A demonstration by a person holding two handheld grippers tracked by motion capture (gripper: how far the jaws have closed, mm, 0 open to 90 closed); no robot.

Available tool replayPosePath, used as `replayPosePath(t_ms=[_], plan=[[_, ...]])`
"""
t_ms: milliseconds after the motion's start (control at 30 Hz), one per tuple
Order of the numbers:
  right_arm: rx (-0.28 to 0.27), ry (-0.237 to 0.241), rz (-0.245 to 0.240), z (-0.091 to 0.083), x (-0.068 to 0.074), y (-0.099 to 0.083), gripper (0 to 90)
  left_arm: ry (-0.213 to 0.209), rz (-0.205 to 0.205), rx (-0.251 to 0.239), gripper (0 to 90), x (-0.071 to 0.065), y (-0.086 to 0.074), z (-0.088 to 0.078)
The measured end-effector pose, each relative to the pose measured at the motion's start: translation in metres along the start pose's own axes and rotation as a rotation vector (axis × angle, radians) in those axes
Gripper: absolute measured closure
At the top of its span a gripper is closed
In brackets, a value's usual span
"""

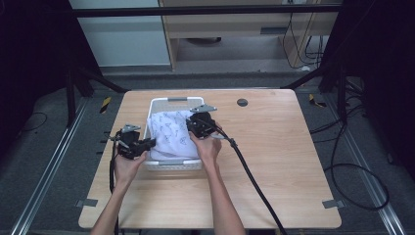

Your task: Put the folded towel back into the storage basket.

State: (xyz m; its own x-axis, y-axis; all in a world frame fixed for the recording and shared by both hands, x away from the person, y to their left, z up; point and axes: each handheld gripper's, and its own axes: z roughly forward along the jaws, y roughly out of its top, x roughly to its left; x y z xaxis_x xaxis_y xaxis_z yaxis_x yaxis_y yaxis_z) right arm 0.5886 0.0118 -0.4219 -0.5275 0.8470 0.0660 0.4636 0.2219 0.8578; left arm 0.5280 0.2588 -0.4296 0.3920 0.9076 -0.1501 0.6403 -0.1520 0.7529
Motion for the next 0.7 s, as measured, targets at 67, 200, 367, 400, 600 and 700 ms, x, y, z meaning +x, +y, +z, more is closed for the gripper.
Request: replayPosePath(t_ms=[67,200,367,400,600,700], plan=[[0.007,0.000,-0.003,0.001,0.000,-0.001,71.0,0.001,0.001,0.009,77.2,0.000,0.000,0.001],[0.039,-0.005,-0.025,0.005,-0.001,-0.003,69.7,0.008,0.003,0.023,76.8,0.000,-0.001,0.003],[0.059,-0.007,-0.029,0.008,-0.002,-0.005,68.2,0.011,-0.003,0.029,74.8,0.001,-0.001,0.004],[0.062,-0.005,-0.036,0.009,-0.002,-0.006,67.2,0.011,-0.007,0.028,74.8,0.001,-0.001,0.004],[0.039,0.008,-0.050,0.005,-0.003,-0.003,61.2,0.029,-0.013,-0.011,73.2,0.002,0.002,-0.004],[0.018,0.009,-0.044,0.000,-0.004,0.000,58.7,0.025,-0.024,-0.049,71.1,0.002,0.004,-0.011]])
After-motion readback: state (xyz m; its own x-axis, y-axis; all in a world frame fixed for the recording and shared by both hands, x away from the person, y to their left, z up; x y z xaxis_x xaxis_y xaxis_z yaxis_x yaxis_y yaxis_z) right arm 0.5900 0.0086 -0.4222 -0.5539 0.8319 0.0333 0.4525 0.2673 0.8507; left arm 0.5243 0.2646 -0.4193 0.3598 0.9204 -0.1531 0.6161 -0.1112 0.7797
